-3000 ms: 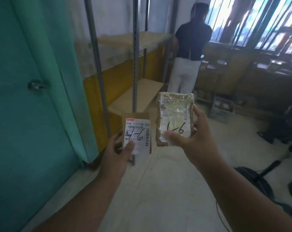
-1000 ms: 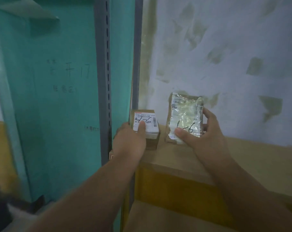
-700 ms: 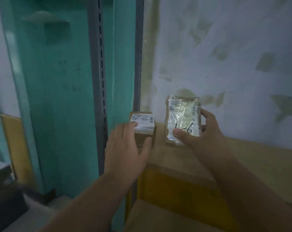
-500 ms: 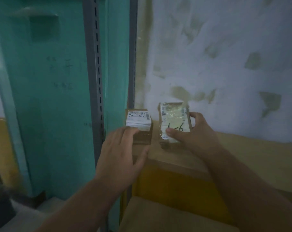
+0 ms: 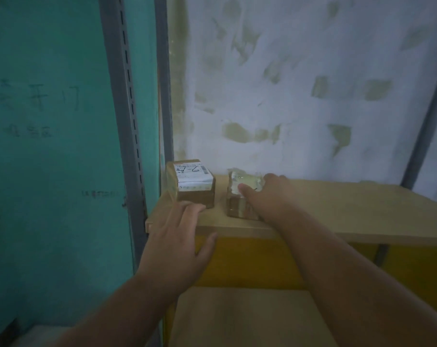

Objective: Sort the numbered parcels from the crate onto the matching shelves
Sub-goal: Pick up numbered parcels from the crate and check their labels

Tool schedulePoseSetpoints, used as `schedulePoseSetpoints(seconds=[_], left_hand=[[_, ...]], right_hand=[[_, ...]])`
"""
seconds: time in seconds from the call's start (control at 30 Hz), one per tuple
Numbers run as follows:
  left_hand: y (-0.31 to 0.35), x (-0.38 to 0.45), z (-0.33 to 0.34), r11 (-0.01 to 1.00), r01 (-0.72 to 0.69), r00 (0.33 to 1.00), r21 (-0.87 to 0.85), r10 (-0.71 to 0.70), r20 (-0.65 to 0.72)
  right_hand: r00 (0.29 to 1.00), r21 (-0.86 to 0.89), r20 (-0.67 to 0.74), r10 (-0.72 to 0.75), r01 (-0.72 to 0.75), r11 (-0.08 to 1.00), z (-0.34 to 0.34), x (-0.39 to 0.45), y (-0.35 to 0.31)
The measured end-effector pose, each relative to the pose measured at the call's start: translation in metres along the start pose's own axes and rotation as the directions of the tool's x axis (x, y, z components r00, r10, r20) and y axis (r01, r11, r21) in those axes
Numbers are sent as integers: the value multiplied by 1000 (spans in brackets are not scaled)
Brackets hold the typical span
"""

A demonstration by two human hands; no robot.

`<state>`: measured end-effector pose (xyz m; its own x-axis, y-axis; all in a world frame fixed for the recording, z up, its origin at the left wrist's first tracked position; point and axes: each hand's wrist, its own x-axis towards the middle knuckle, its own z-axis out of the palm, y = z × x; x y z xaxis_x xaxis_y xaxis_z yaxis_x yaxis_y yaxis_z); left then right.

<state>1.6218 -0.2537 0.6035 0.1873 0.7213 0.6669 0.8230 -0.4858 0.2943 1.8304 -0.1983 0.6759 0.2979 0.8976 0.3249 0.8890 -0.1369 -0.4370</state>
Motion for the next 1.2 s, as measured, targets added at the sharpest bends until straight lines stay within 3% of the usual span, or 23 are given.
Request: schedulePoseSetpoints(seconds=[0.1,0.2,0.33,0.6,0.83,1.07,1.2], left_hand=[[2,-7,-2,1000,15,1000,6,-14,-7],[1,-18,-7,998,58,998,31,-57,-25],[-7,-42,-18,988,126,991,90,-120,-60],[-77,-145,-88,905,337,940,262,-304,-158],[-202,-258,-215,738,539,842,407,-489,-227],[-313,-344,-344,574,629,753,525,-619,-224],[-389,-368,-381,522,648,715,555,-667,-208]], right_hand=[[995,7,-67,-80,81,997,-8,-17,-1],[950,27,-154,-272,279,960,-14,-45,-10],[832,81,-266,-486,522,849,-9,-82,-30],[603,213,-322,-730,798,564,14,-158,-135],[478,329,-298,-827,864,381,92,-253,-305],[451,460,-168,-876,822,335,168,-346,-465],[434,482,-123,-892,812,329,218,-368,-540]])
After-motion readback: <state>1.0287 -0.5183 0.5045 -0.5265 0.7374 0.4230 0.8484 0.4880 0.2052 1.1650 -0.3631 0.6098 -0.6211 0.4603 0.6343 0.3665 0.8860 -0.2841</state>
